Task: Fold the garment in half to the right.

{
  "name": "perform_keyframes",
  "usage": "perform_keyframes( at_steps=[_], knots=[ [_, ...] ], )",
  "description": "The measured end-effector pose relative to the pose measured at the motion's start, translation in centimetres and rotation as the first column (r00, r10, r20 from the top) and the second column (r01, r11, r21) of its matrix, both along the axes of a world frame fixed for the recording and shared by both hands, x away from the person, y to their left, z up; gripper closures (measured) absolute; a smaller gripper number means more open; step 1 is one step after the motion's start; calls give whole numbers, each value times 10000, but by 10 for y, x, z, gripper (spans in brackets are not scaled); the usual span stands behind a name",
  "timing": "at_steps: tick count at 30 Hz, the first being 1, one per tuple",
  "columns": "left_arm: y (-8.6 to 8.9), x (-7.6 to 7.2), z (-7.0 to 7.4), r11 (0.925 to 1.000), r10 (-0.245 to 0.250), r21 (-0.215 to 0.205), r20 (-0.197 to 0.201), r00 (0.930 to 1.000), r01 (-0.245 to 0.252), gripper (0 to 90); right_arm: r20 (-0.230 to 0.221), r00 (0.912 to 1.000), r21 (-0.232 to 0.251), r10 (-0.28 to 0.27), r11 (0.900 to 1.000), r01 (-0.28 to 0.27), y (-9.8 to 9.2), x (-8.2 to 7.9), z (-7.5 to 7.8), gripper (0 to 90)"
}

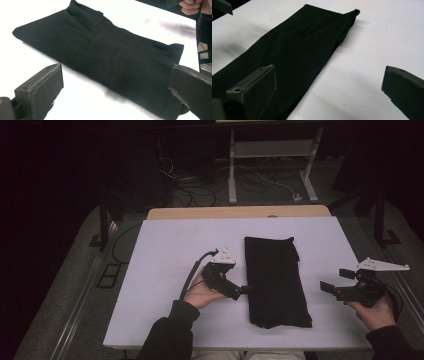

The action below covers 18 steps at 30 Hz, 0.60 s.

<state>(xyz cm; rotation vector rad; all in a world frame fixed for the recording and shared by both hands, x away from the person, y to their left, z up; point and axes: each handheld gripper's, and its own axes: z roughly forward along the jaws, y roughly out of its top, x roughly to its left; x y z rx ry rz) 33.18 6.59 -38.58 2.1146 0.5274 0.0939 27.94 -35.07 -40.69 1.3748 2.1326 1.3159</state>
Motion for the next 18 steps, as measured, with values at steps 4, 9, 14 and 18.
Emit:
perform_keyframes(
  at_steps=[4, 9, 14, 18],
  knots=[
    [9, 0, 1, 9999, 128, 27, 22, 9999, -128, 0, -48, 10000, -10, -8, 10000, 8, 0, -2, 0, 0],
    [21, -1, 1, 9994, 332, 65, 50, 9994, -332, 0, -27, 10000, -63, -3, 10000, 3, 0, -4, -2, 0],
    [33, -3, 1, 9980, 625, -65, 70, 9980, -624, 0, -50, 10000, -49, -9, 10000, 9, -1, -6, -3, 0],
    [41, -6, 1, 9968, 794, -128, 81, 9968, -793, 0, -73, 10000, -18, -11, 10000, 10, -2, -9, -4, 0]
  ],
)
